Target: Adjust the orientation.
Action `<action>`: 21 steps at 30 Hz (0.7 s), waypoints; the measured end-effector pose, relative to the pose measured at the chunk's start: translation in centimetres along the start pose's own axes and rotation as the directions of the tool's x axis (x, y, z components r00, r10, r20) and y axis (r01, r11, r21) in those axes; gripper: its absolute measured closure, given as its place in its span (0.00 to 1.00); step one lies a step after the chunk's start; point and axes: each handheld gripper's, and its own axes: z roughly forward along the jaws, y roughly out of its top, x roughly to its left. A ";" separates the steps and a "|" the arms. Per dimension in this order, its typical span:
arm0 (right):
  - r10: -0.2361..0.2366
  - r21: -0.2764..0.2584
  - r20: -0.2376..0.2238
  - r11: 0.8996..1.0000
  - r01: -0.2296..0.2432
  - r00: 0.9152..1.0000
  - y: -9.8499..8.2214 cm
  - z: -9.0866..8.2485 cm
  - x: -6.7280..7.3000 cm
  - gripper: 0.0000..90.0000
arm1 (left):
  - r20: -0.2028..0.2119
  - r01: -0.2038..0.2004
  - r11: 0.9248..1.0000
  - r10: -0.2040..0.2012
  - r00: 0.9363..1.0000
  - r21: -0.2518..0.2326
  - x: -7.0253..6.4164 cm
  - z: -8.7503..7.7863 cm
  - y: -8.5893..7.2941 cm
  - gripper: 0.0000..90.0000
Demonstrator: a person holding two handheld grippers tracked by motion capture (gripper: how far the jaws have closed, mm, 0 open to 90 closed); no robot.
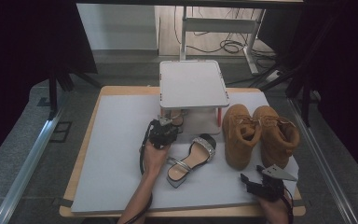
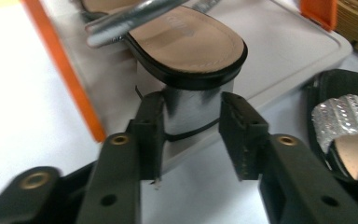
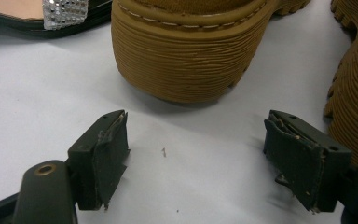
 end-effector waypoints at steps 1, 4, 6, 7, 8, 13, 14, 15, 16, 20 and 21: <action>0.000 0.000 0.000 1.000 0.000 1.000 0.0 0.0 0.0 0.24 | 0.003 -0.006 1.000 0.006 1.000 0.001 -0.1 0.1 0.1 0.70; 0.000 0.000 0.000 1.000 0.000 1.000 0.0 0.0 0.0 0.24 | 0.009 -0.017 1.000 0.017 1.000 0.002 -0.1 0.3 0.2 0.72; 0.000 0.000 0.000 1.000 0.000 1.000 0.0 0.0 0.0 0.24 | 0.006 -0.018 1.000 0.018 1.000 0.004 -0.1 0.4 0.3 0.72; -0.001 0.001 0.000 1.000 0.001 1.000 0.0 0.0 0.0 0.24 | 0.000 -0.020 1.000 0.020 1.000 0.011 -0.1 0.6 0.4 0.72; -0.001 0.001 0.000 1.000 0.001 1.000 0.0 0.0 0.0 0.24 | -0.007 -0.028 1.000 0.028 1.000 0.014 0.0 0.7 0.4 0.72; -0.001 0.000 0.000 1.000 0.001 1.000 0.0 0.0 0.0 0.24 | 0.005 -0.019 1.000 0.019 1.000 0.011 0.2 0.9 0.5 0.72; -0.001 0.001 0.000 1.000 0.001 1.000 0.0 0.0 0.0 0.24 | 0.009 -0.016 1.000 0.016 1.000 0.011 0.3 0.9 0.5 0.72; -0.001 0.001 0.000 1.000 0.001 1.000 0.0 0.0 0.0 0.24 | 0.009 -0.015 1.000 0.015 1.000 0.012 0.3 0.9 0.5 0.71; -0.001 0.001 0.000 1.000 0.001 1.000 0.0 0.0 0.0 0.24 | 0.003 -0.014 1.000 0.014 1.000 0.014 0.3 0.9 0.4 0.70; -0.001 0.001 0.000 1.000 0.001 1.000 0.0 0.0 0.0 0.24 | 0.009 -0.030 1.000 0.030 1.000 0.004 0.1 0.0 0.3 0.58; -0.001 0.000 0.000 1.000 0.001 1.000 0.0 0.0 0.0 0.24 | 0.015 -0.026 1.000 0.026 1.000 0.004 0.2 -0.3 0.2 0.56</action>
